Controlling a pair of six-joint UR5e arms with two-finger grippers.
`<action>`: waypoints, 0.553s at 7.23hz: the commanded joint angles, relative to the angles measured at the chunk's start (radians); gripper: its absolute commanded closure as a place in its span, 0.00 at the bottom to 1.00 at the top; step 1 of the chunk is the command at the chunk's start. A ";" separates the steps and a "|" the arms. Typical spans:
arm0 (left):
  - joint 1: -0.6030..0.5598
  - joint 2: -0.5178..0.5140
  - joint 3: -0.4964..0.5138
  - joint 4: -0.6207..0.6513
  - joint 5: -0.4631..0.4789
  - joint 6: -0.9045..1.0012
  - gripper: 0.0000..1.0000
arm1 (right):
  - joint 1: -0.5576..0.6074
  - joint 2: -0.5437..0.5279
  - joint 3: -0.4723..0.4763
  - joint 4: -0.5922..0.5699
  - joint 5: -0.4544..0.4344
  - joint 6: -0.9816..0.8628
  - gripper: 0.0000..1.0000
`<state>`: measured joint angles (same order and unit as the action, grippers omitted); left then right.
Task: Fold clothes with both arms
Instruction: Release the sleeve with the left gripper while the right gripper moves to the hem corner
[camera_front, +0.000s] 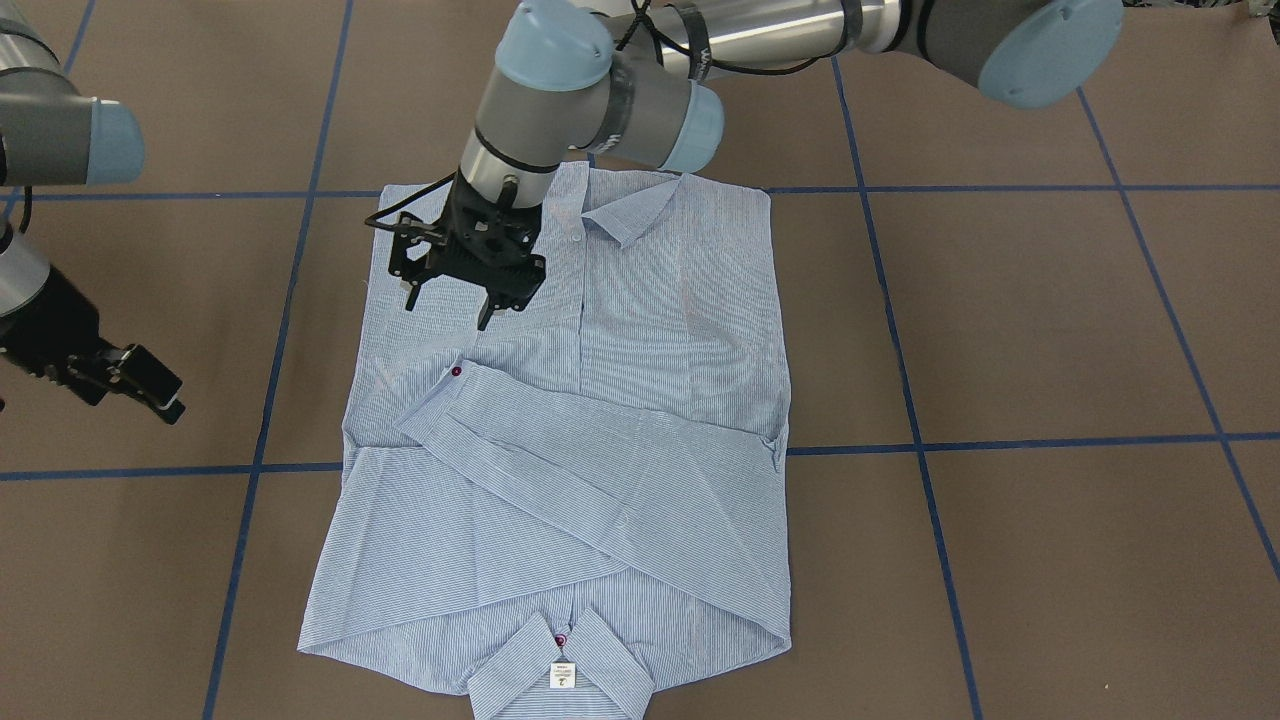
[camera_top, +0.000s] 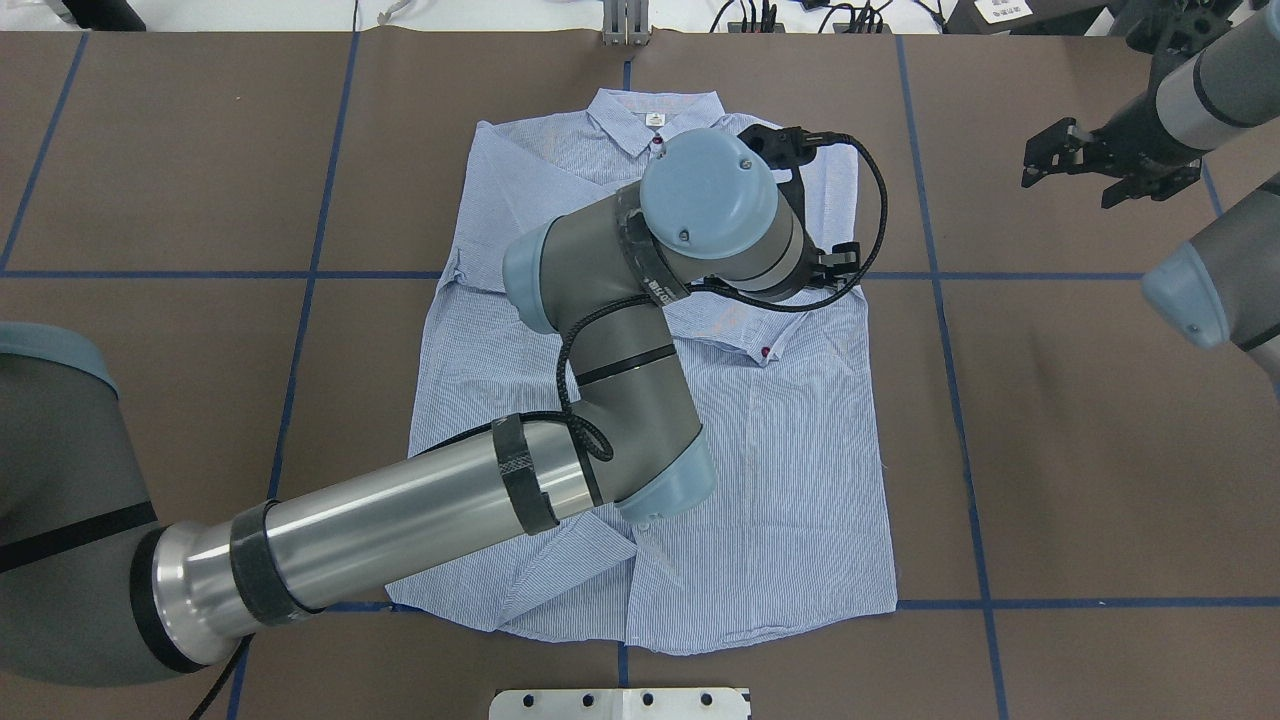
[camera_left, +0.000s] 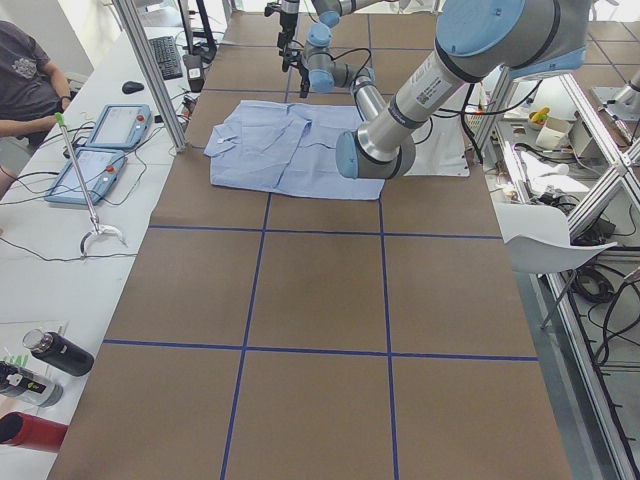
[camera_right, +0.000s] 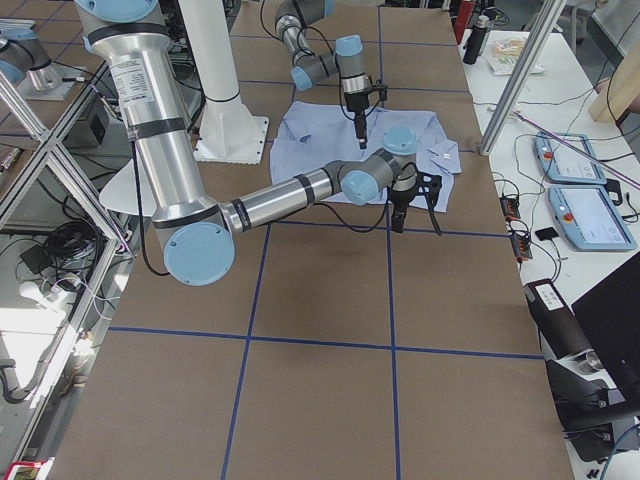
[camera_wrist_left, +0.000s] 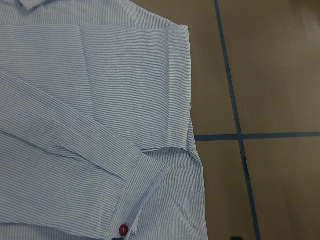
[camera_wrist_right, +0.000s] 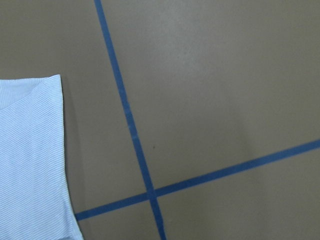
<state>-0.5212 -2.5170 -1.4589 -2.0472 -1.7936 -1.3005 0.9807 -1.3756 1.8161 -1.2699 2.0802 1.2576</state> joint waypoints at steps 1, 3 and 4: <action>-0.070 0.199 -0.257 -0.001 -0.065 0.003 0.23 | -0.220 -0.048 0.182 -0.002 -0.150 0.446 0.01; -0.141 0.262 -0.352 0.001 -0.115 0.000 0.23 | -0.522 -0.120 0.277 -0.012 -0.450 0.748 0.01; -0.152 0.267 -0.353 0.001 -0.115 0.000 0.23 | -0.581 -0.141 0.294 -0.016 -0.480 0.861 0.02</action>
<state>-0.6494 -2.2678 -1.7908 -2.0465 -1.8973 -1.3002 0.5108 -1.4819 2.0756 -1.2814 1.6853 1.9617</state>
